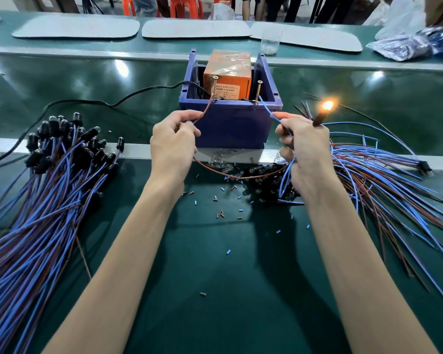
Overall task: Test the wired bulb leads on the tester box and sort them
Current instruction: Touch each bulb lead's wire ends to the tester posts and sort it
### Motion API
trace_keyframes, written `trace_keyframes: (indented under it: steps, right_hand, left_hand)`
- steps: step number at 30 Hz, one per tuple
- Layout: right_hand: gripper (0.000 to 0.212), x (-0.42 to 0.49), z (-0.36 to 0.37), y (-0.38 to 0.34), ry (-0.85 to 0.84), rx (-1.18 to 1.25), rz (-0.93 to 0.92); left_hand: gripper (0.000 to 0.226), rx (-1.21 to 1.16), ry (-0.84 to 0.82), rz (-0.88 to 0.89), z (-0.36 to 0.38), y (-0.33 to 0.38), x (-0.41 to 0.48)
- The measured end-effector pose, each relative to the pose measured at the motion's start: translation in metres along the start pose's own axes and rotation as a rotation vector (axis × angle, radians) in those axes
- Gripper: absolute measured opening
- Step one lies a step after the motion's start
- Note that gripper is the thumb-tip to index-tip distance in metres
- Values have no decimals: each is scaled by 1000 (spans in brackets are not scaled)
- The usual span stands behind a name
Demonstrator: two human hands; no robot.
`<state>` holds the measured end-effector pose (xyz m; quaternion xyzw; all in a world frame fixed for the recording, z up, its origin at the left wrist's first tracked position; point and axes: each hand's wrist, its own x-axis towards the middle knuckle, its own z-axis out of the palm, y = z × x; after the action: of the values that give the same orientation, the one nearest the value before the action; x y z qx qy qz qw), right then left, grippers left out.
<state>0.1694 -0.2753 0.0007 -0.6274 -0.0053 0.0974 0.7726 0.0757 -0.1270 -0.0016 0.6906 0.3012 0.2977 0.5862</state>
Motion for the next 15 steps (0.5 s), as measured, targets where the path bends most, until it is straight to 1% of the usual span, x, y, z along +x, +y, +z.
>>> trace_keyframes:
  steps: [15]
  right_hand:
    - [26, 2, 0, 2, -5, 16, -6]
  left_hand:
    - [34, -21, -12, -7, -1, 1, -1]
